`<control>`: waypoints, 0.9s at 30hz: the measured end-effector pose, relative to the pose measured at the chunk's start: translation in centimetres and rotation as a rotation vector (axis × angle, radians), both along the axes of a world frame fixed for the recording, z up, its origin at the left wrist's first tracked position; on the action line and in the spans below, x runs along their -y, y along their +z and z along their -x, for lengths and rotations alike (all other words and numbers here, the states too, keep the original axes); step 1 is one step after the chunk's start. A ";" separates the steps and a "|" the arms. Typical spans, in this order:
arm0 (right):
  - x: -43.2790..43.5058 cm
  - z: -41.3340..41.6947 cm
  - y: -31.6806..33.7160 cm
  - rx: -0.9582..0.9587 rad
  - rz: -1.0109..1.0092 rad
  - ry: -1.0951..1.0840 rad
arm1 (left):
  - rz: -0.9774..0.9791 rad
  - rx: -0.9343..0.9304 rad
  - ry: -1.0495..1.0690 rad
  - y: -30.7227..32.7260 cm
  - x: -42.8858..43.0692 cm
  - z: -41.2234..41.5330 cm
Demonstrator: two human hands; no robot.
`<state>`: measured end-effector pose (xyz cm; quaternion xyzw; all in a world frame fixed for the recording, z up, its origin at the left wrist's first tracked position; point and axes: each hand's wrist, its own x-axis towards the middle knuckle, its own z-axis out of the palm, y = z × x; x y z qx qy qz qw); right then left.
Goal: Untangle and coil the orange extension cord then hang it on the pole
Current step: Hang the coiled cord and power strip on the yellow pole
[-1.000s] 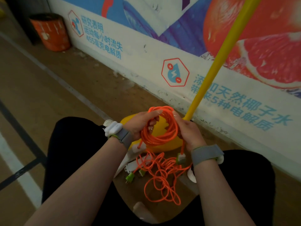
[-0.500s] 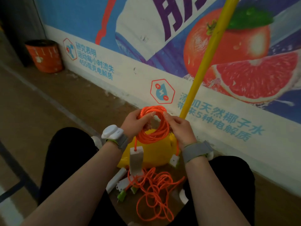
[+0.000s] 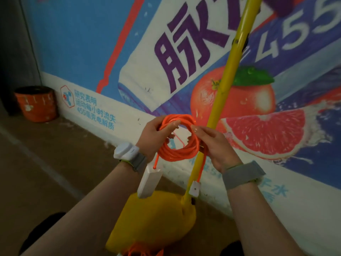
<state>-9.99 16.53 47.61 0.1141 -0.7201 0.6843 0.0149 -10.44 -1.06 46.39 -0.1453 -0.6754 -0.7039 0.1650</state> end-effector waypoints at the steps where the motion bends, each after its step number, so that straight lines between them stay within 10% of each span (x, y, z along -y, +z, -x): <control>1: -0.4 1.3 1.9 -0.046 0.001 -0.002 | -0.011 -0.018 0.002 1.7 -0.6 1.4; 27: -10.7 17.2 33.1 -0.758 0.140 -0.670 | -0.142 -0.609 -0.212 34.3 -15.5 19.8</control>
